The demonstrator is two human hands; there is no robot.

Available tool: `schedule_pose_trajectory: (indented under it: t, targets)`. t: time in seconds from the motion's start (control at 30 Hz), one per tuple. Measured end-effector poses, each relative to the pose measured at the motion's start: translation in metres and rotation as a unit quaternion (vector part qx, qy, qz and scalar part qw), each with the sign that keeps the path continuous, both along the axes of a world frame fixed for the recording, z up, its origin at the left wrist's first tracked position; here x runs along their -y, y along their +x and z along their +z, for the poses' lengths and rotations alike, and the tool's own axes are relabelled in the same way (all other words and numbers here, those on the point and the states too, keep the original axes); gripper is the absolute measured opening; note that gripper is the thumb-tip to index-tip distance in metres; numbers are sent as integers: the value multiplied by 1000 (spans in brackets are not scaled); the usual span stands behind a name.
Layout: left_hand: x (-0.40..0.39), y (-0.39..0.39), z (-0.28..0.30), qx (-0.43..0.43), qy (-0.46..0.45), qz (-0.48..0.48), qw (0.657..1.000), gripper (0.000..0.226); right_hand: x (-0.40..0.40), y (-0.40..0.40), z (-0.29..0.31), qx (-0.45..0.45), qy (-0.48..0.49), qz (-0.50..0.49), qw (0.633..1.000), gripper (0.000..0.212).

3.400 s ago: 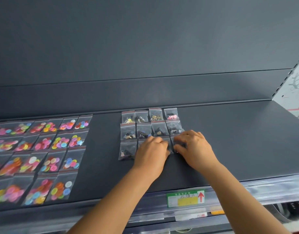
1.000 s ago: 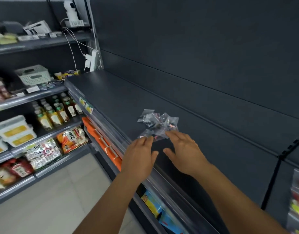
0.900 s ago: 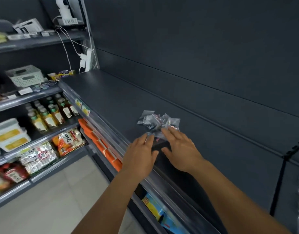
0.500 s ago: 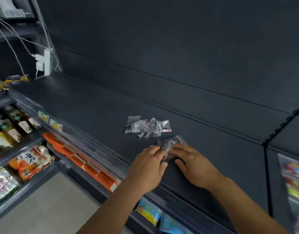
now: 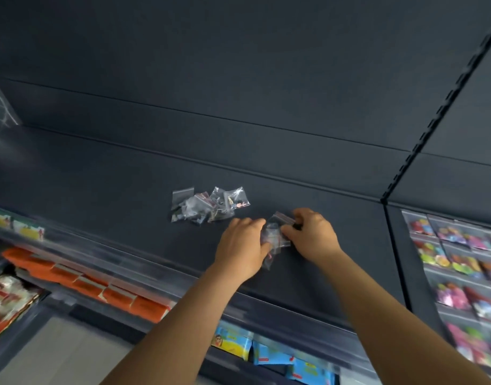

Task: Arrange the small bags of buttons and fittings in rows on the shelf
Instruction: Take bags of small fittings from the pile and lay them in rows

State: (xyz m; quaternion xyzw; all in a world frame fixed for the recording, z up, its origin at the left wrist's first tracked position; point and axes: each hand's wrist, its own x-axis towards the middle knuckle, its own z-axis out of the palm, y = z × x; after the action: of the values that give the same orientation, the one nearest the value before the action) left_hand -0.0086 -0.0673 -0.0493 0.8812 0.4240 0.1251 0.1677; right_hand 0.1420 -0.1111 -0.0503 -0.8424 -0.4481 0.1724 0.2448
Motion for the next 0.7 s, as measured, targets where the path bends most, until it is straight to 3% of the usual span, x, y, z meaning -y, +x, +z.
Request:
schedule_pose_trajectory:
  t: [0.17,0.33,0.43,0.6,0.7]
  targets:
    - [-10,-8,0,20,-30,37,999,53,-11,-7,11,-18,-32,-45,998,15]
    - [-15,-19,3,132,-136,67,980,8,-11,-6,10,-112,16,-63,992,15]
    - [-16,-20,10,196,-179,88,960,8,-8,-6,9,-117,46,-80,989,9]
    - [-19,-19,13,226,-157,96,957,11,-8,-14,7,-90,19,-85,992,16]
    - [-20,-20,11,241,-170,99,950,8,-5,-13,8,-120,50,-84,988,13]
